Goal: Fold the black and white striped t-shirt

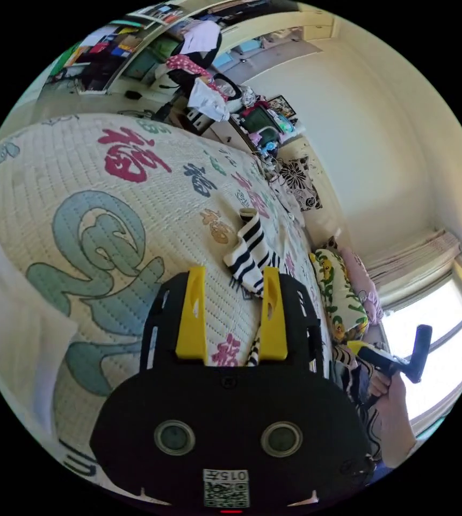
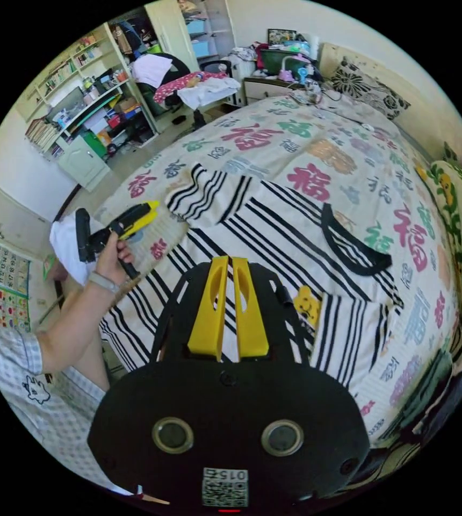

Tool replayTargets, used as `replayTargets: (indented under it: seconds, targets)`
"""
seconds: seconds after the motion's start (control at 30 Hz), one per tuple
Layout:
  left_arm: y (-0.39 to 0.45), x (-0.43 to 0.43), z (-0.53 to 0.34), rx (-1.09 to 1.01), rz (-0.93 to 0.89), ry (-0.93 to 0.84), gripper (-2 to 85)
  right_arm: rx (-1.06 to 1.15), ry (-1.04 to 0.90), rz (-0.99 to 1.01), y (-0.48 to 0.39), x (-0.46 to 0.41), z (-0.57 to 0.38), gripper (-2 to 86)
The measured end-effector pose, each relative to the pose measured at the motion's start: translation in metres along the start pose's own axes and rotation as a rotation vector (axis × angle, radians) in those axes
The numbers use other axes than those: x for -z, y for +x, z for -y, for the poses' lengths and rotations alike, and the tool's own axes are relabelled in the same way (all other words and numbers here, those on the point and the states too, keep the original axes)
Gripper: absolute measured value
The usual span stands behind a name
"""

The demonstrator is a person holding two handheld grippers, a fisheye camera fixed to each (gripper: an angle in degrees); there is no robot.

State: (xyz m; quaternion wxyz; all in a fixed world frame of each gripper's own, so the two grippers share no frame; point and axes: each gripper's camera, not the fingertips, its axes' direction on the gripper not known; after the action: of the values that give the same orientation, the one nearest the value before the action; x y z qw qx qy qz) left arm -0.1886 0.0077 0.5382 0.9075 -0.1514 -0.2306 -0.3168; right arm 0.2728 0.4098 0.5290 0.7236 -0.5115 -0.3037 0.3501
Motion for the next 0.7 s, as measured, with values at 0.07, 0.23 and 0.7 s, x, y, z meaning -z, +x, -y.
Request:
replayTargets:
  seconds: [0.07, 0.23, 0.7]
  targets:
    - [-0.011, -0.010, -0.003, 0.014, -0.030, 0.020, 8.7, 0.015, 0.000, 0.042, -0.015, -0.010, 0.035, 0.5]
    - [-0.060, -0.011, -0.044, 0.022, -0.130, 0.027, 0.3, 0.049, -0.035, 0.012, -0.044, -0.041, 0.120, 3.0]
    - [-0.130, -0.013, -0.101, 0.046, -0.283, 0.086, -0.6, 0.084, -0.413, -0.220, -0.097, -0.163, 0.273, 5.7]
